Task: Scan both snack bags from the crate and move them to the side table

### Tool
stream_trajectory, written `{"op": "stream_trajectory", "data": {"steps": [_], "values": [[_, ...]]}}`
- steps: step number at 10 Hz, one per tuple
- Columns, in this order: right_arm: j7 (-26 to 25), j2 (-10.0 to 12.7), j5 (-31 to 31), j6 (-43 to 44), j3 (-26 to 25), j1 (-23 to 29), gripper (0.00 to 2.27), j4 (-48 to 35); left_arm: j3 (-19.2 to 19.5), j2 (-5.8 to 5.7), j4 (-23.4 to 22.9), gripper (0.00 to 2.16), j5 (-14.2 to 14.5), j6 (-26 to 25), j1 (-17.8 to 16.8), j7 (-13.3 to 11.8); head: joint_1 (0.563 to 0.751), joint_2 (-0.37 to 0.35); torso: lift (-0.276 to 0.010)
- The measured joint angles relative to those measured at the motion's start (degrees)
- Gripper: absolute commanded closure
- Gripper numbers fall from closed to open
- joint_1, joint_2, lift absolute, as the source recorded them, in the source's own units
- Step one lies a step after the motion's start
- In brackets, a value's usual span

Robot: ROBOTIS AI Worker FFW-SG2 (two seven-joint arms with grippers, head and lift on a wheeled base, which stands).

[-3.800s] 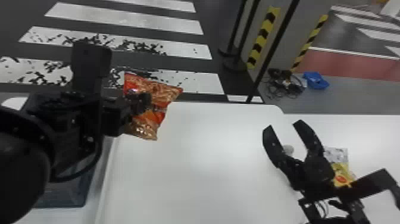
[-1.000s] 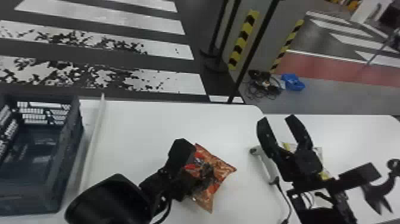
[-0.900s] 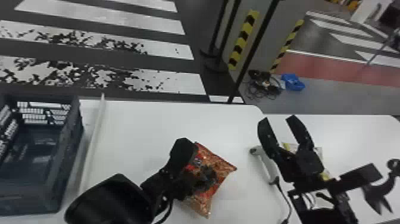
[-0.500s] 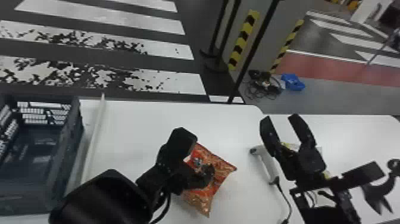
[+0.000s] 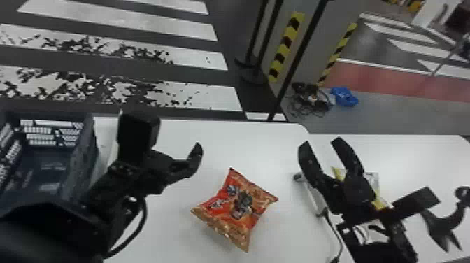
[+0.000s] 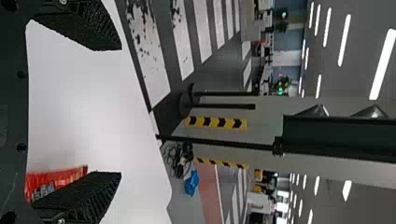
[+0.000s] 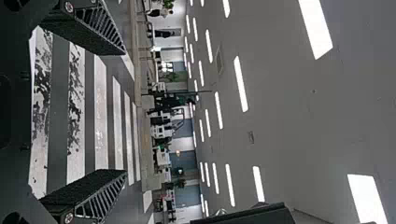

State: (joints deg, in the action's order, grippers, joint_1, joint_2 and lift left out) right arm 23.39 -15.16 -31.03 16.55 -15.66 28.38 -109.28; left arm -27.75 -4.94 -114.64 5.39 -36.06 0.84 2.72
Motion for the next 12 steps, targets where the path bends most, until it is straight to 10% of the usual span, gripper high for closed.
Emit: {"op": "stream_trajectory", "data": {"steps": [5,8,9,11,12], "values": [[0.95,0.9,2.67,-0.11,1.79,-0.39,0.09,1.95,13.99,-9.98,-12.67,0.03,0.64,12.59,11.77,4.85,0.695,-0.227,-0.095],[2.74,1.61,3.87,0.49,1.92,1.03,0.12,4.26,22.26,-12.9,-15.58,0.03,2.49,23.8,20.96,5.05,0.695,-0.16,-0.095],[2.66,1.96,4.56,0.65,2.3,1.61,0.29,4.74,25.09,-13.13,-16.32,0.03,3.86,24.99,23.73,4.64,0.695,-0.132,-0.095],[2.63,2.71,5.27,0.54,3.87,1.67,1.44,7.23,28.61,-14.14,-17.02,0.03,6.14,26.97,28.06,4.21,0.695,-0.085,-0.095],[2.62,2.81,6.07,0.2,4.86,0.57,1.44,9.07,29.8,-14.42,-17.15,0.03,6.89,28.3,29.8,3.99,0.695,-0.066,-0.095]]}}
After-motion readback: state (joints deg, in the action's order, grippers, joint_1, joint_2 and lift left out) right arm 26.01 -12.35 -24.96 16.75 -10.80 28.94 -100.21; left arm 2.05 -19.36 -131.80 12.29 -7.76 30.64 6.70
